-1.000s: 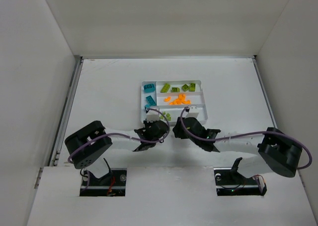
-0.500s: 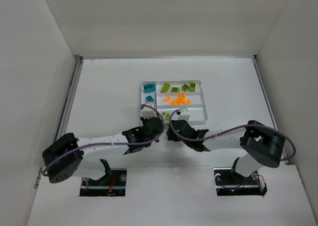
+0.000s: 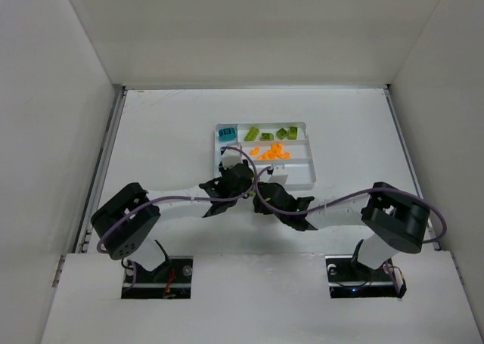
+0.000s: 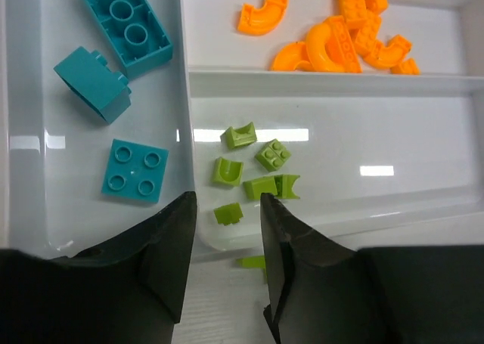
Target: Sort the legos into containers by color
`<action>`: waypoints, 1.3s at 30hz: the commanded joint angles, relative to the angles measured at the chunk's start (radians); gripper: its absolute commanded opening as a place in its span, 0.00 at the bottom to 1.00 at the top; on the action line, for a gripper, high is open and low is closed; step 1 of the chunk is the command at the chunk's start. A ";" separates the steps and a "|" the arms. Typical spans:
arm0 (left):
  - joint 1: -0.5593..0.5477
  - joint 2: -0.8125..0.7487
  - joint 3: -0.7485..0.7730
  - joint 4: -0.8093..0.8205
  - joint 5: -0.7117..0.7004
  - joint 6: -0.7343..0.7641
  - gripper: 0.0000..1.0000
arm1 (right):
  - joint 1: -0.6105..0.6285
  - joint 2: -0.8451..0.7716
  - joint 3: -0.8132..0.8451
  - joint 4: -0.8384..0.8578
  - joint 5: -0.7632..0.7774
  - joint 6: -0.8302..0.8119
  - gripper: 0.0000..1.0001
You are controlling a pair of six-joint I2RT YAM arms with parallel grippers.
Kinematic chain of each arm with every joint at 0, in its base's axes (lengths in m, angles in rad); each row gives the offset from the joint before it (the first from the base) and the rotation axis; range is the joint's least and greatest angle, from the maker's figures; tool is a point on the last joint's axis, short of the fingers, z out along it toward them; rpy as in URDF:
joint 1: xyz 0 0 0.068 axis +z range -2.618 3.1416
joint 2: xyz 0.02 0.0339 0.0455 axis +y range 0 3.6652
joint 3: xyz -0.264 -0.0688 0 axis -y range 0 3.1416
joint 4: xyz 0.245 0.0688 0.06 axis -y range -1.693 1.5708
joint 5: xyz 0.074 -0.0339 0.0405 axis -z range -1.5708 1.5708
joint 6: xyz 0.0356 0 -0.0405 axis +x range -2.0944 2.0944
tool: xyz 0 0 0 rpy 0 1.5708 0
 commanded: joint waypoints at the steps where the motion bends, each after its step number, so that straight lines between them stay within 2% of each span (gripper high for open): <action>1: 0.019 -0.021 0.030 0.033 0.013 0.002 0.39 | 0.010 0.021 0.051 0.017 0.041 -0.008 0.49; 10: 0.047 -0.271 -0.206 0.039 -0.061 -0.122 0.42 | 0.010 0.088 0.112 -0.015 0.082 -0.013 0.43; 14: 0.084 -0.349 -0.282 0.022 -0.036 -0.167 0.42 | 0.010 0.116 0.150 -0.060 0.096 -0.013 0.32; 17: 0.098 -0.383 -0.308 0.013 -0.019 -0.174 0.42 | 0.013 0.117 0.160 -0.087 0.114 -0.001 0.20; 20: 0.087 -0.403 -0.317 0.011 -0.008 -0.176 0.42 | 0.019 0.059 0.140 -0.101 0.127 0.004 0.15; 25: 0.024 -0.372 -0.290 0.013 -0.016 -0.162 0.41 | 0.022 -0.141 0.092 -0.149 0.136 -0.010 0.15; 28: -0.025 -0.316 -0.256 0.025 -0.024 -0.161 0.40 | -0.040 -0.220 0.078 -0.152 0.116 -0.056 0.16; 35: -0.122 -0.170 -0.191 0.076 -0.067 -0.171 0.40 | -0.202 -0.197 0.094 -0.092 0.055 -0.142 0.17; 39: -0.138 -0.093 -0.150 0.099 -0.067 -0.173 0.40 | -0.261 -0.154 0.101 -0.051 0.029 -0.159 0.26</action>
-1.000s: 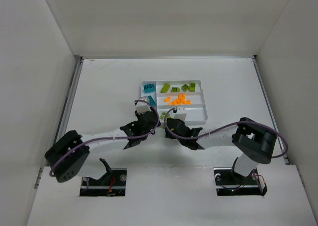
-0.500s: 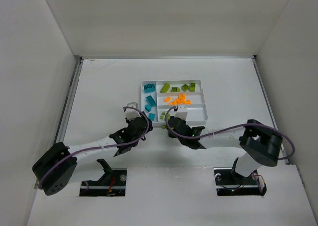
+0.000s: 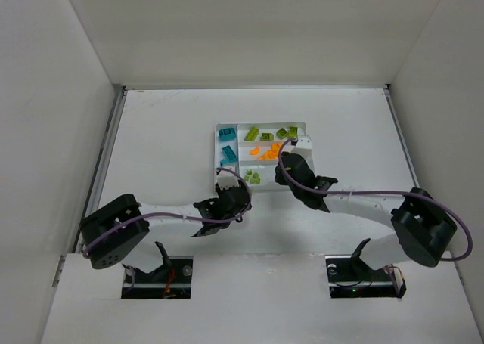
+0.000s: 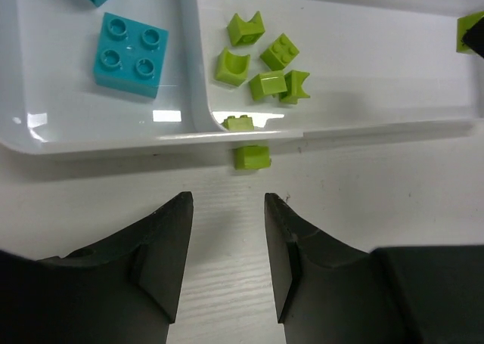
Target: Sort the legos into containers by color
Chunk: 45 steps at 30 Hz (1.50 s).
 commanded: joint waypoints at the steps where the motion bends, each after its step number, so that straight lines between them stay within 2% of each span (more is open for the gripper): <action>1: -0.012 0.051 0.068 0.048 -0.040 -0.031 0.40 | -0.041 0.028 0.019 0.077 -0.041 -0.045 0.31; 3: -0.015 0.097 0.091 0.059 -0.037 -0.028 0.39 | -0.063 0.037 0.025 0.091 -0.067 -0.053 0.43; 7: -0.017 0.163 0.125 0.074 -0.030 -0.024 0.39 | -0.072 0.007 0.000 0.112 -0.096 -0.054 0.49; 10: -0.018 0.195 0.140 0.074 -0.033 -0.022 0.39 | -0.072 -0.029 -0.038 0.118 -0.098 -0.048 0.49; 14: -0.023 0.230 0.157 0.063 -0.042 -0.017 0.33 | -0.067 -0.073 -0.089 0.132 -0.099 -0.039 0.49; 22: -0.055 0.290 0.197 0.048 -0.118 0.035 0.16 | -0.029 -0.162 -0.198 0.141 -0.098 0.019 0.49; 29: -0.129 0.172 0.240 -0.013 -0.145 0.085 0.13 | -0.023 -0.251 -0.280 0.143 -0.081 0.033 0.49; 34: -0.100 0.094 0.294 -0.030 -0.132 0.137 0.15 | -0.053 -0.283 -0.316 0.166 -0.085 0.036 0.49; 40: 0.007 0.189 0.369 0.000 -0.059 0.188 0.18 | -0.056 -0.294 -0.350 0.184 -0.076 0.055 0.49; 42: 0.035 0.226 0.387 0.002 -0.022 0.184 0.24 | -0.063 -0.303 -0.357 0.192 -0.070 0.053 0.49; 45: 0.054 0.238 0.394 -0.009 0.012 0.177 0.41 | -0.058 -0.325 -0.368 0.204 -0.043 0.048 0.49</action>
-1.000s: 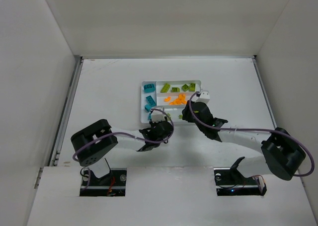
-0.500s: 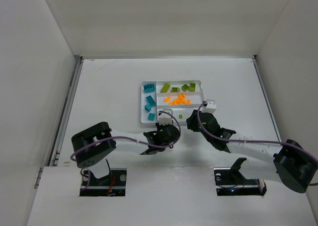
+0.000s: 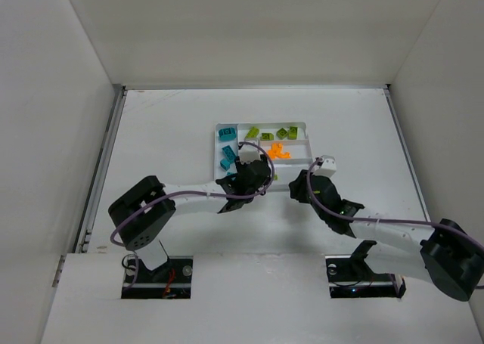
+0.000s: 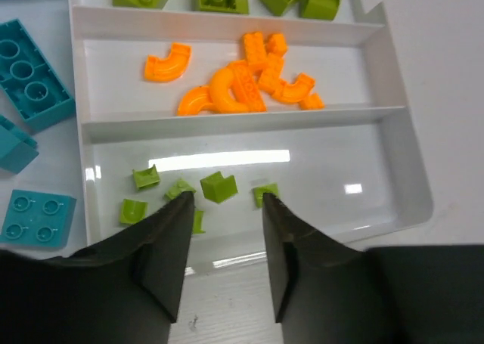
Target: Sort the legos into containers by color
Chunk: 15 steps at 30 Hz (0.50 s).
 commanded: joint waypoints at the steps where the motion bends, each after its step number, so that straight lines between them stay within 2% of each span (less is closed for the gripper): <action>1: 0.008 -0.015 0.009 -0.006 0.045 0.014 0.47 | -0.002 -0.041 -0.012 0.083 0.061 0.009 0.49; 5: 0.009 -0.131 -0.070 -0.011 0.010 0.019 0.67 | -0.002 -0.101 -0.035 0.086 0.118 0.005 0.49; 6: 0.011 -0.173 -0.096 -0.015 -0.007 0.019 0.75 | -0.002 -0.123 -0.045 0.086 0.133 0.006 0.49; 7: 0.014 -0.212 -0.124 -0.018 -0.021 0.019 1.00 | -0.002 -0.147 -0.054 0.084 0.149 0.006 0.49; 12: 0.063 -0.424 -0.248 -0.079 -0.068 -0.007 1.00 | -0.037 -0.294 -0.117 0.070 0.224 0.020 0.46; 15: 0.116 -0.524 -0.311 -0.129 -0.061 -0.040 1.00 | -0.097 -0.382 -0.155 0.041 0.238 0.052 0.35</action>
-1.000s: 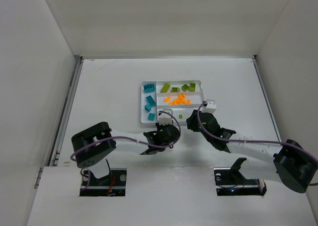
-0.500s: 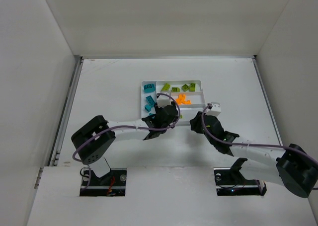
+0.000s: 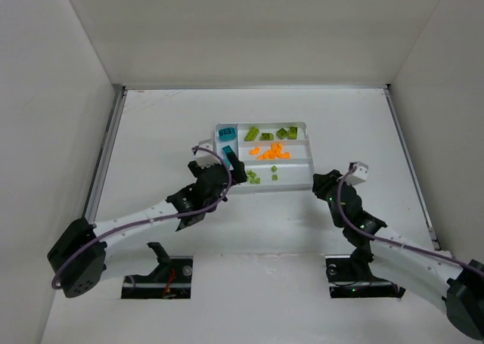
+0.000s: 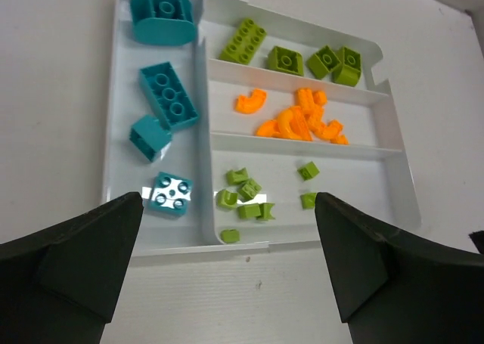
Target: Sort the legos into containers by color
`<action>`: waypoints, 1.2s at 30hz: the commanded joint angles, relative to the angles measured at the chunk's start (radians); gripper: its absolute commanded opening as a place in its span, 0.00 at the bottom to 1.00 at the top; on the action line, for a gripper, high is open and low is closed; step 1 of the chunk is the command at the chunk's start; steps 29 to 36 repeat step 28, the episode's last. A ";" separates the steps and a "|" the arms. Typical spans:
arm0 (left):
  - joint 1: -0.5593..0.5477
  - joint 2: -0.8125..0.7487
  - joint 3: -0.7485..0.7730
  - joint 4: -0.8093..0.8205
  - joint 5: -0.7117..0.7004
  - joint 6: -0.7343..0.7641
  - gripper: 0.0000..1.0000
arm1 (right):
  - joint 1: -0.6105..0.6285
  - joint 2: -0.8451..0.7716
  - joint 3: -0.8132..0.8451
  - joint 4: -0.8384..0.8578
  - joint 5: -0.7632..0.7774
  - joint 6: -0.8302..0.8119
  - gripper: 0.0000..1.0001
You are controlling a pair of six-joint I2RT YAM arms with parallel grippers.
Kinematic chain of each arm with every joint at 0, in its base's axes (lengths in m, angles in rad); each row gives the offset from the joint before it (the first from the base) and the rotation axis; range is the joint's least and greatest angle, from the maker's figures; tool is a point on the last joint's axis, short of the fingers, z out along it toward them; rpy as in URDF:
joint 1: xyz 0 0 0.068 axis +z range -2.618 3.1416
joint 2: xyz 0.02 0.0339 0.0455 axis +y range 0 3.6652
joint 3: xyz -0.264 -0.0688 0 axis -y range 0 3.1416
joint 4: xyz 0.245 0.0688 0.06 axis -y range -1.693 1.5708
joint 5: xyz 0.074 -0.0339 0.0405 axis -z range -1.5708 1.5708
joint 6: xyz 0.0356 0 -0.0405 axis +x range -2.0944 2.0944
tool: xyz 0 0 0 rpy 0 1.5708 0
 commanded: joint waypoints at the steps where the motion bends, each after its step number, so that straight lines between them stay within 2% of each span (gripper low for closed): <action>1: 0.059 -0.097 -0.077 -0.070 -0.017 -0.046 1.00 | -0.068 -0.089 -0.038 -0.002 0.061 0.052 0.30; 4: 0.122 -0.192 -0.155 -0.085 0.013 -0.094 1.00 | -0.153 -0.165 -0.058 -0.073 0.041 0.101 0.12; 7: 0.202 -0.315 -0.226 -0.151 0.002 -0.138 1.00 | -0.245 -0.245 -0.084 -0.142 0.010 0.164 0.10; 9: 0.272 -0.387 -0.258 -0.212 -0.019 -0.164 1.00 | -0.297 -0.279 -0.104 -0.151 -0.024 0.182 0.14; 12: 0.386 -0.446 -0.274 -0.346 -0.018 -0.209 1.00 | -0.352 -0.296 -0.120 -0.145 -0.062 0.191 0.25; 15: 0.456 -0.449 -0.274 -0.424 0.013 -0.239 1.00 | -0.366 -0.296 -0.124 -0.145 -0.070 0.201 0.39; 18: 0.509 -0.423 -0.249 -0.453 0.040 -0.232 1.00 | -0.362 -0.296 -0.124 -0.143 -0.056 0.201 0.47; 22: 0.535 -0.414 -0.237 -0.478 0.048 -0.220 1.00 | -0.362 -0.297 -0.126 -0.143 -0.045 0.201 0.50; 36: 0.539 -0.415 -0.217 -0.506 0.034 -0.178 1.00 | -0.362 -0.300 -0.126 -0.143 -0.044 0.201 0.52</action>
